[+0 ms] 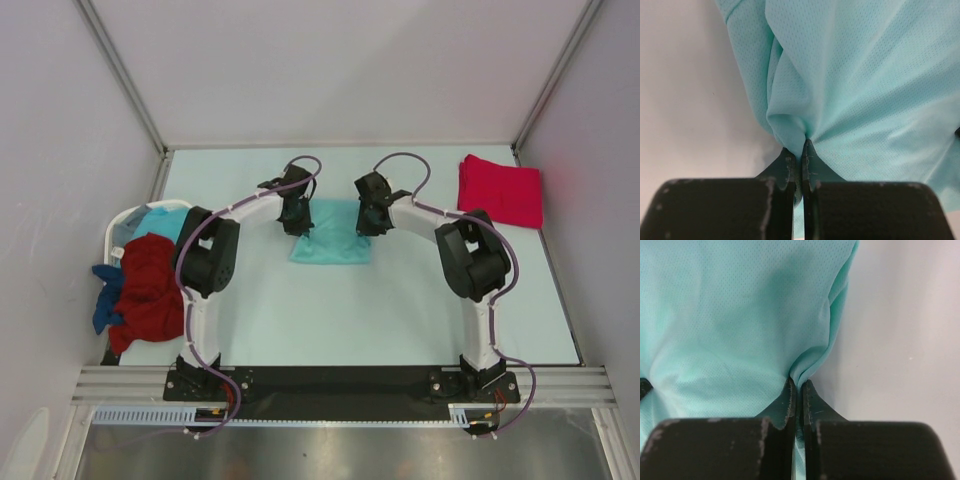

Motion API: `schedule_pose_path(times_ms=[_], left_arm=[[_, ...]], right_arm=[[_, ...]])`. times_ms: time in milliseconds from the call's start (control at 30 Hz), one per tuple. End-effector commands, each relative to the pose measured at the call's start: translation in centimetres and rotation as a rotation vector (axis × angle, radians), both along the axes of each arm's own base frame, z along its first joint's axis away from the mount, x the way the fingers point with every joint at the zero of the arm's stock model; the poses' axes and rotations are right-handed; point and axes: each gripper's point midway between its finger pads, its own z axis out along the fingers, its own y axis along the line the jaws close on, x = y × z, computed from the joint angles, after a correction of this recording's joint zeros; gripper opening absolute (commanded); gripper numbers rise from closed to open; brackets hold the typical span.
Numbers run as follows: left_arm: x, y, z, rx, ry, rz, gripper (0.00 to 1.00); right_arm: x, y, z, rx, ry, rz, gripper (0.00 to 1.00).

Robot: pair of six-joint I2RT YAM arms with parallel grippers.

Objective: Fold and stack the t-shirts
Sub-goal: Put the neatly folded tshirt into the corner of the board with both arms

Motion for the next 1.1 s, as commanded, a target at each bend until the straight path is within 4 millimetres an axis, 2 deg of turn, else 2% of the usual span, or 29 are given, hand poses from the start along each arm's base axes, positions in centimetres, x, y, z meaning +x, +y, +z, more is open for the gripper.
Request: schedule_pose_path(times_ms=[0,167,367,600,633,700,967,1067], left_arm=[[-0.2,-0.3,2.9,0.002,-0.053,-0.036,0.00],[1.2,-1.8,7.2,-0.017,-0.141,-0.064,0.00],[1.5,-3.4,10.0,-0.039,-0.187,-0.092,0.00],[1.7,-5.9,11.6,-0.073,-0.205,-0.138,0.00],[1.7,-6.1,11.2,-0.068,-0.192,-0.142,0.00],[1.9,-7.1,12.1,-0.084,-0.203,-0.158,0.00],[3.2,-11.3,13.8,-0.120,-0.228,-0.203,0.00],[2.8,-12.7,14.4,-0.149,-0.224,-0.230,0.00]], right_arm=[[-1.6,-2.3,0.6,-0.099,0.015,-0.026,0.00],[-0.6,-2.7,4.4,-0.103,-0.067,-0.051,0.00],[0.1,-3.1,7.4,-0.111,-0.128,-0.070,0.00],[0.4,-3.9,9.0,-0.127,-0.167,-0.093,0.00],[0.4,-4.0,9.2,-0.131,-0.172,-0.096,0.00],[0.6,-4.3,9.6,-0.136,-0.180,-0.105,0.00],[1.7,-6.9,11.8,-0.156,-0.221,-0.173,0.00],[1.9,-7.8,12.2,-0.167,-0.224,-0.193,0.00]])
